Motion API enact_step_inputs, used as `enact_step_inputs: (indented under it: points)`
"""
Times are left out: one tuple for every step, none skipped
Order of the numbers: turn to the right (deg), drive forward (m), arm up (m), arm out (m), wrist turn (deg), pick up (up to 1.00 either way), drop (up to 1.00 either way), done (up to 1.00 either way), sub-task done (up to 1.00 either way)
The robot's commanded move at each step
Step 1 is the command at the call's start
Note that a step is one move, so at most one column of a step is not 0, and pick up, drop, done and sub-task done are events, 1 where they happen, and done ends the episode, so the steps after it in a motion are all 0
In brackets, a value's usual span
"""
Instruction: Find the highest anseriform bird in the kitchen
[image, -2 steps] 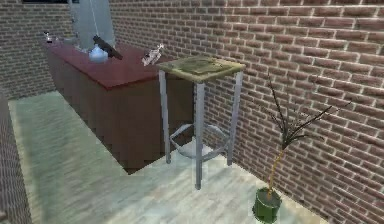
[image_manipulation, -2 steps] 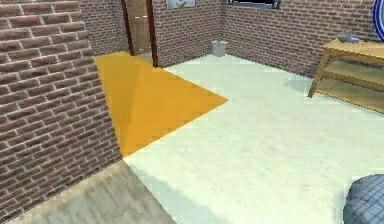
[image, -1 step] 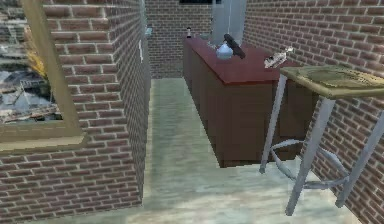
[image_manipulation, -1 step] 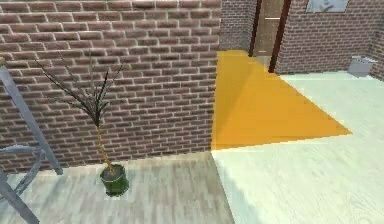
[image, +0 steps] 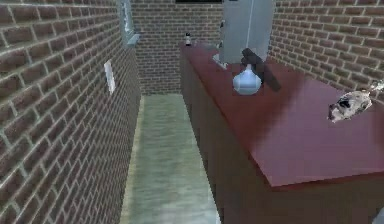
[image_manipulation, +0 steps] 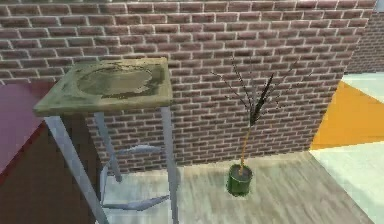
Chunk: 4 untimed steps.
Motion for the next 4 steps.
enact_step_inputs:
  points:
    - [-6.0, 0.00, 0.00, 0.00, 0.0, 0.00, 0.00, 0.00, 0.00]
    - [0.0, 0.45, 0.00, 0.00, 0.0, 0.00, 0.00, 0.00, 0.00]
    - [45.0, 0.00, 0.00, 0.00, 0.0, 0.00, 0.00, 0.00, 0.00]
    - [21.0, 0.00, 0.00, 0.00, 0.0, 0.00, 0.00, 0.00, 0.00]
